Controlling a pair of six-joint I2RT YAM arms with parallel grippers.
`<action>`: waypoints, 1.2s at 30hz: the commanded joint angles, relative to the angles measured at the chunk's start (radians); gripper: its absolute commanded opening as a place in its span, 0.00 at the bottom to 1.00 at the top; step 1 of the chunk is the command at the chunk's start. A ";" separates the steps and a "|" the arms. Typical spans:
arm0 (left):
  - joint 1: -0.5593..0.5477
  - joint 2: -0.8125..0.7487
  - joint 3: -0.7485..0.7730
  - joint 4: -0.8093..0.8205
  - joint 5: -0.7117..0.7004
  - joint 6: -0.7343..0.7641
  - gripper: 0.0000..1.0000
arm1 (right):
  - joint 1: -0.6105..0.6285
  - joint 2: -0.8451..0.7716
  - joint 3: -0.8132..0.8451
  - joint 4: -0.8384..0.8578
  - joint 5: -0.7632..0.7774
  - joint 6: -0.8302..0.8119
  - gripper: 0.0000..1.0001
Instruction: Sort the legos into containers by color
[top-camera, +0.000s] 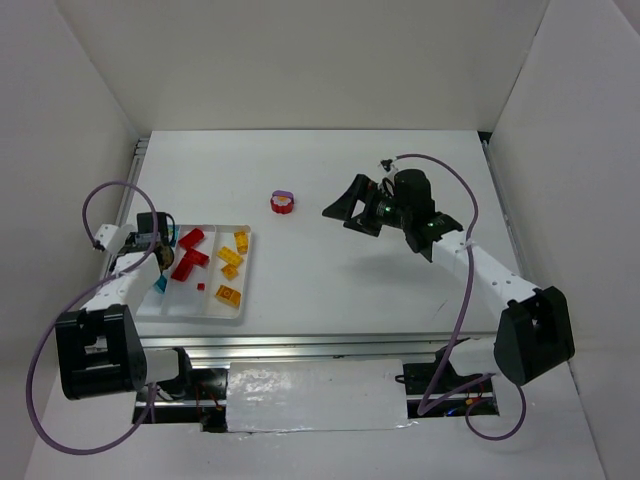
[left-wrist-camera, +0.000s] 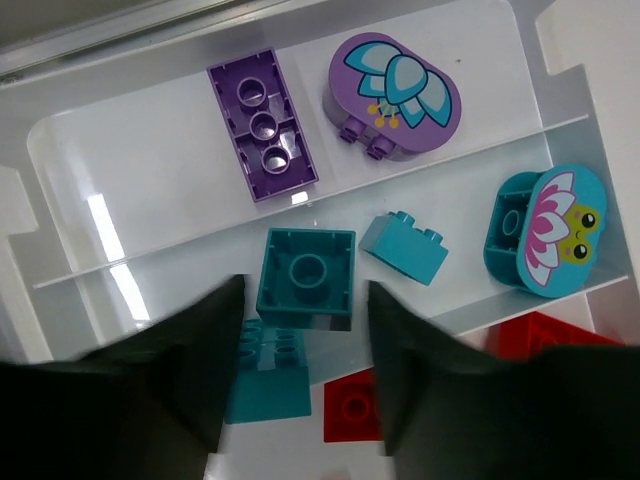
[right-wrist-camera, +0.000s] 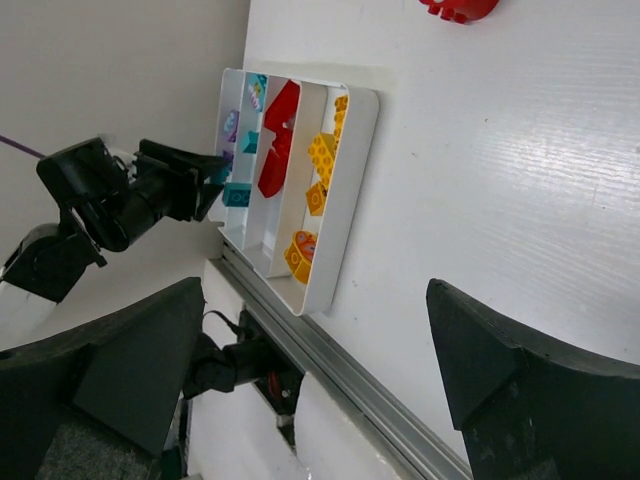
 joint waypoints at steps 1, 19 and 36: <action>0.007 0.029 -0.002 0.048 -0.005 -0.019 0.69 | 0.012 0.002 0.044 -0.008 0.034 -0.023 1.00; -0.101 -0.308 0.048 0.129 0.392 0.222 0.99 | 0.146 0.839 0.997 -0.605 0.618 -0.244 1.00; -0.161 -0.330 0.024 0.180 0.663 0.359 1.00 | 0.229 1.191 1.369 -0.603 0.566 -0.164 1.00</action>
